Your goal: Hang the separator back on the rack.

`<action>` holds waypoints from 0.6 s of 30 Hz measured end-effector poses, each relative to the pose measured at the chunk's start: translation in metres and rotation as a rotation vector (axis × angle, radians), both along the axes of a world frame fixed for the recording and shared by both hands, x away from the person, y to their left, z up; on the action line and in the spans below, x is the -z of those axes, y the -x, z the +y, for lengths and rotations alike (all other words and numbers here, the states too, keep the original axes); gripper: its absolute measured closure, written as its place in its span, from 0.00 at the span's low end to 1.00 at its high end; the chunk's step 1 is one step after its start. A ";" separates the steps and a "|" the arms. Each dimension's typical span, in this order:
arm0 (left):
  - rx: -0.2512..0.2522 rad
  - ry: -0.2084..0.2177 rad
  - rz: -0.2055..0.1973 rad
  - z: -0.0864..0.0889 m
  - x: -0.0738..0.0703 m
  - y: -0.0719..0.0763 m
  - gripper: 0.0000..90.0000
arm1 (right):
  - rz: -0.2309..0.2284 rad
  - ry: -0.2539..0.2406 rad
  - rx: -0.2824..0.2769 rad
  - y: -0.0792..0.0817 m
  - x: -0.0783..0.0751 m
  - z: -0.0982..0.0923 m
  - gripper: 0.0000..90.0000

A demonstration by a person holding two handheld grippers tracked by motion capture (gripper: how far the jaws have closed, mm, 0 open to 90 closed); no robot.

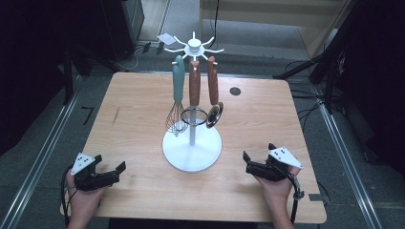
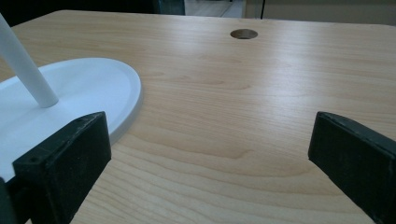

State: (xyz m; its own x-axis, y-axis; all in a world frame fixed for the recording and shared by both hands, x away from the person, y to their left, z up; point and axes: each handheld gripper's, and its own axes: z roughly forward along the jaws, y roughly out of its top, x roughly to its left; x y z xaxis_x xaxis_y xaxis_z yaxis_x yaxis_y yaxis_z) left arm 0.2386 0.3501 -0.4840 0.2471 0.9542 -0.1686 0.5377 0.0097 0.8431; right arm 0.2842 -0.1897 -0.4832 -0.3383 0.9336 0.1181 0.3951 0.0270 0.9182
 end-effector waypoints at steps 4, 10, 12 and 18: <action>0.000 0.000 0.000 0.000 0.000 0.000 0.00 | 0.009 0.006 0.011 0.003 0.003 -0.009 0.00; 0.002 -0.006 -0.001 -0.001 0.000 0.000 0.00 | 0.037 0.004 0.032 0.009 0.005 -0.026 0.00; 0.001 -0.007 0.001 -0.001 0.000 0.000 0.00 | 0.045 0.006 0.036 0.011 0.006 -0.031 0.00; -0.001 -0.004 0.001 0.000 0.000 0.000 0.00 | 0.060 0.009 0.054 0.019 0.008 -0.050 0.00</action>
State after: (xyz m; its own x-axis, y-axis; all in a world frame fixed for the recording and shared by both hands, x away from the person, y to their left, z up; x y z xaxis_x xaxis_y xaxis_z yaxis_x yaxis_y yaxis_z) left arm 0.2384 0.3496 -0.4841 0.2458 0.9551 -0.1653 0.5382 0.0074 0.8428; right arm 0.2650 -0.2397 -0.4915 -0.2802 0.9513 0.1287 0.4507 0.0120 0.8926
